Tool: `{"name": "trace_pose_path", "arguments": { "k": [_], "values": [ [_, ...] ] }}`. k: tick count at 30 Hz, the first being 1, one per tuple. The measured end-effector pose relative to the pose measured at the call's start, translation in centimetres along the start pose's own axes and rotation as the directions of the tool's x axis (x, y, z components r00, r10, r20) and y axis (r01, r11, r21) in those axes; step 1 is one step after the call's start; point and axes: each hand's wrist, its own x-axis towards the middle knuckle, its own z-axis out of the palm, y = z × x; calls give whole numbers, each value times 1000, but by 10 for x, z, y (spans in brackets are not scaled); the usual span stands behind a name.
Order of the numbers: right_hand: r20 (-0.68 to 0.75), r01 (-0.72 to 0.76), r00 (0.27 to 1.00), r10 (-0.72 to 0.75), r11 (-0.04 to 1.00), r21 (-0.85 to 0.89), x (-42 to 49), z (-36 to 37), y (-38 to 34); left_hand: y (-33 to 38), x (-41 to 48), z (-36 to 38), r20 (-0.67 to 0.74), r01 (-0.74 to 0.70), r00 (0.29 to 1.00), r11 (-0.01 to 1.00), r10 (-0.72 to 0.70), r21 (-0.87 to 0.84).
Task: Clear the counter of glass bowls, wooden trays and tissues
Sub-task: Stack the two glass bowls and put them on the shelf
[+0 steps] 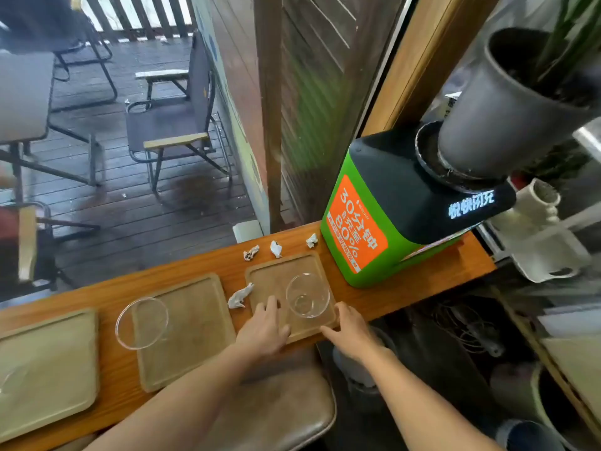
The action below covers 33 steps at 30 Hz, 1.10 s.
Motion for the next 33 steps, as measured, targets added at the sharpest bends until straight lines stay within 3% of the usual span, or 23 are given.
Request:
{"name": "trace_pose_path", "arguments": {
  "k": [7,11,20,25,33],
  "values": [
    [-7,21,1000,-20,945,327,16,2,-9,14,18,-1,-10,-11,1000,970,9,-242],
    [-4,46,999,-49,913,405,17,-1,-19,15,21,-8,-4,-70,997,953,72,-296],
    [-95,223,975,-203,916,333,5,-14,-86,-10,-10,-54,-154,-114,988,826,33,-553],
    [-108,414,910,-400,859,302,-3,-9,-157,-50,-49,-95,-331,-194,944,785,-14,-588],
    [-148,643,763,-630,713,281,-20,10,-256,-109,-108,-154,-584,-318,805,754,-106,-575]
  ]
}}
